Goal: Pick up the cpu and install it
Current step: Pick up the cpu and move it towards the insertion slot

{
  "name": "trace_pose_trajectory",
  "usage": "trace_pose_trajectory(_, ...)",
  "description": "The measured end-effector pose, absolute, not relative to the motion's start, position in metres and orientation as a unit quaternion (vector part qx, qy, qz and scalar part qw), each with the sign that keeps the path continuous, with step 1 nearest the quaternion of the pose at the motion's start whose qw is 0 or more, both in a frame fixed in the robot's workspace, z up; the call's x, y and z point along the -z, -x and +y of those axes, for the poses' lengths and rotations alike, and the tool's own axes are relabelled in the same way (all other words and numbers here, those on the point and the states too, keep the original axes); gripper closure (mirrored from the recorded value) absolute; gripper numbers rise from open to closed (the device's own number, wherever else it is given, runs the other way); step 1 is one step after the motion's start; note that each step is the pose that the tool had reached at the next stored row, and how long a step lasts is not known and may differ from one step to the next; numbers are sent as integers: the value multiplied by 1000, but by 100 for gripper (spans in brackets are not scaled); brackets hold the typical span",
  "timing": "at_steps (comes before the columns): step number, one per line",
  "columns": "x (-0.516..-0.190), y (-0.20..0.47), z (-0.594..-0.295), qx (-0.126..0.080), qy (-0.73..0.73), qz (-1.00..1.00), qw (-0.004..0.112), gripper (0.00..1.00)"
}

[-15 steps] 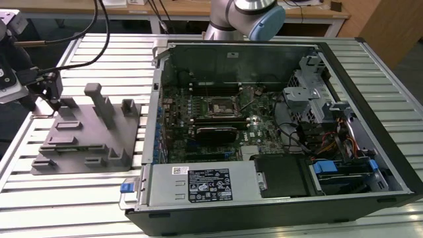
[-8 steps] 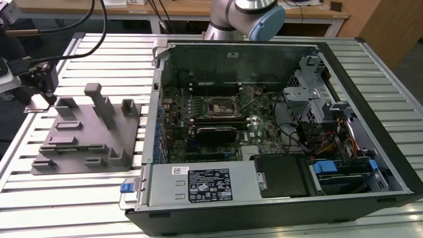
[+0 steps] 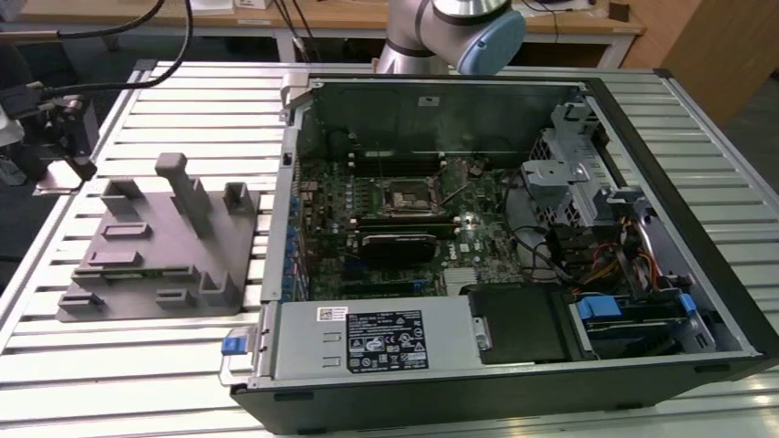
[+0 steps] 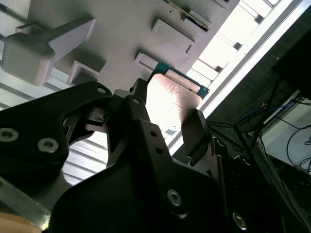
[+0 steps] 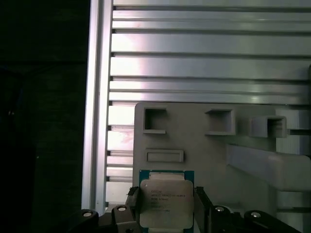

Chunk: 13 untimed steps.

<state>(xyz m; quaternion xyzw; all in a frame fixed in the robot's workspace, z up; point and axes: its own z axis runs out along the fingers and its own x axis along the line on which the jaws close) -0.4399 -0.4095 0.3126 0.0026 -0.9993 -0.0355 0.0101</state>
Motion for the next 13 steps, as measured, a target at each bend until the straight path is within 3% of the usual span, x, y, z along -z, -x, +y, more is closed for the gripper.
trace_pose_trajectory(13,-360,440,-404,35,-3,-999,10,47)
